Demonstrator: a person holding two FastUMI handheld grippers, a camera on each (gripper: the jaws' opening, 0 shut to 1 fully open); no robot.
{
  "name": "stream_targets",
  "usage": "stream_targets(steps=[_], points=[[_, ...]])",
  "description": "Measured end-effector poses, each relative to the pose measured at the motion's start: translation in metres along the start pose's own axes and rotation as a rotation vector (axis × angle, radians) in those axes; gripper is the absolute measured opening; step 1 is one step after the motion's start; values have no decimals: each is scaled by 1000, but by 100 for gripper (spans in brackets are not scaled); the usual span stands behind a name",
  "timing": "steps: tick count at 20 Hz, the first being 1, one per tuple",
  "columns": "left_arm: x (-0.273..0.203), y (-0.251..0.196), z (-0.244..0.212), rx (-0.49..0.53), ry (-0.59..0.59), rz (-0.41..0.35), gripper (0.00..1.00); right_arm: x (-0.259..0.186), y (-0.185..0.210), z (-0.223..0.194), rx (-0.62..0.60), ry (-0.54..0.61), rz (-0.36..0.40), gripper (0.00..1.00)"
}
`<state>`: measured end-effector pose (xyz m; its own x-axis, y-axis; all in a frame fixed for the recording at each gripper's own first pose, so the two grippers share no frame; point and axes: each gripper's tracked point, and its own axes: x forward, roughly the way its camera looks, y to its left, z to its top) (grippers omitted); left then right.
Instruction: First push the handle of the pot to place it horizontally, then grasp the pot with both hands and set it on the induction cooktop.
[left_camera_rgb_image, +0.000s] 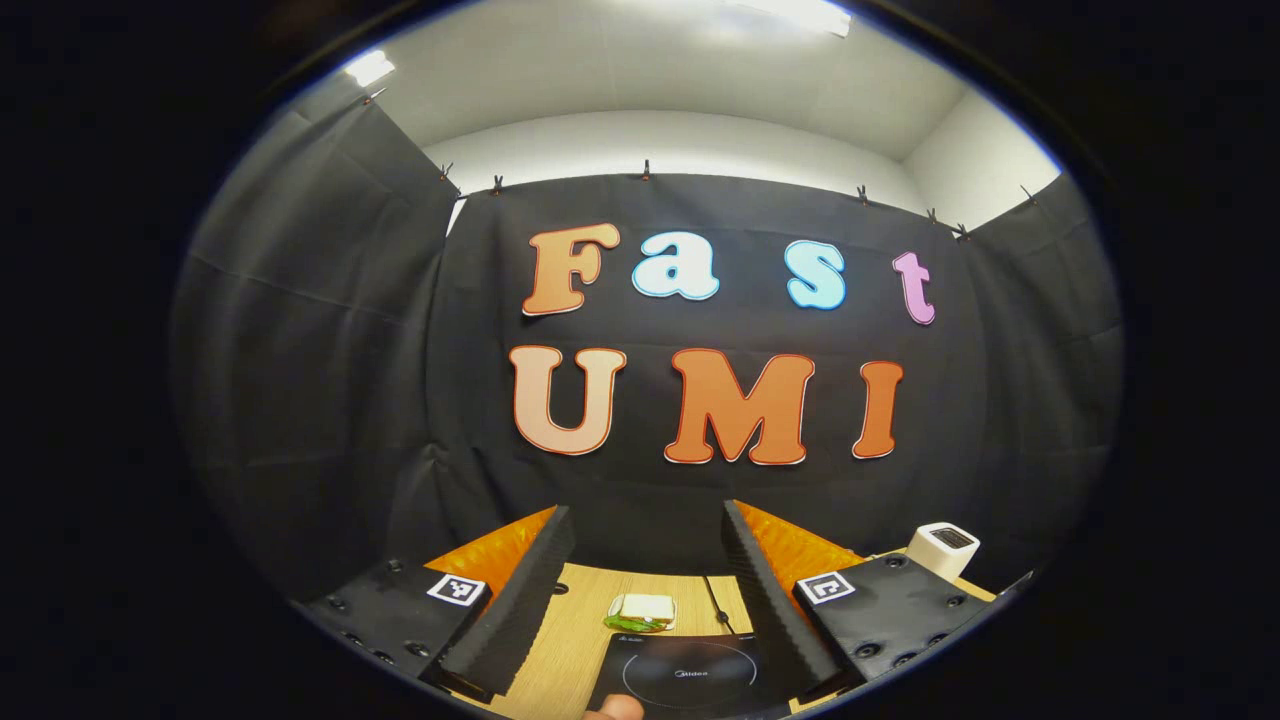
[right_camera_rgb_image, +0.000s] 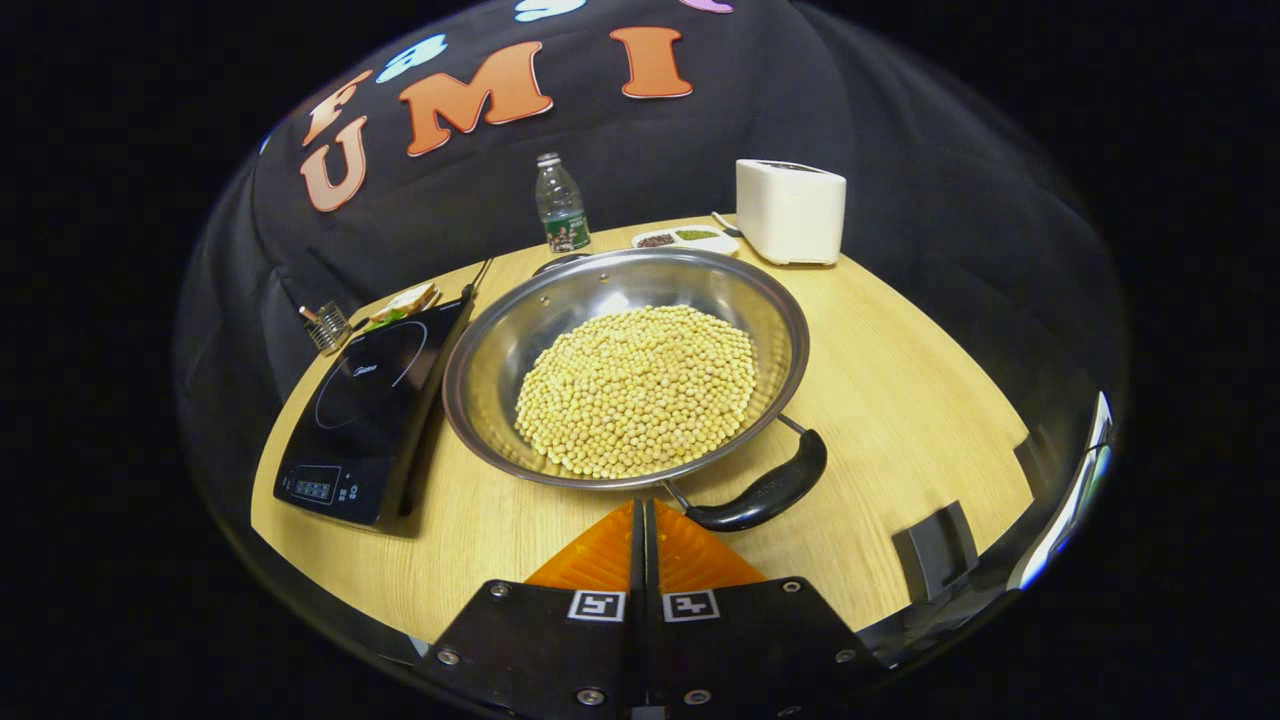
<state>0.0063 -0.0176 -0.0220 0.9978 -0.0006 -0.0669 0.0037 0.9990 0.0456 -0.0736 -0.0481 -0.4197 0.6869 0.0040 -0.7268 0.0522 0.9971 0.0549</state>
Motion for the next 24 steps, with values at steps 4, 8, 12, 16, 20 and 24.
stream_targets(steps=[4, 8, 12, 16, 20, 24], points=[[2, 0, 3, 12, -10, 0, 98, 8, -23, 10, 20, 4, -33, 0], [5, -2, 4, 22, -12, -4, 98, 16, -44, 21, 32, 6, -70, 0], [13, -4, 1, 17, -3, -3, 98, 34, -63, 26, 40, 7, -130, 0], [22, -5, -7, 7, 19, -4, 98, 45, -82, 29, 90, 20, -157, 0], [29, -8, -13, 14, 27, -1, 99, 57, -96, 41, 108, 18, -184, 0], [33, -12, -16, 34, 34, -8, 99, 71, -110, 58, 145, 17, -190, 0]])
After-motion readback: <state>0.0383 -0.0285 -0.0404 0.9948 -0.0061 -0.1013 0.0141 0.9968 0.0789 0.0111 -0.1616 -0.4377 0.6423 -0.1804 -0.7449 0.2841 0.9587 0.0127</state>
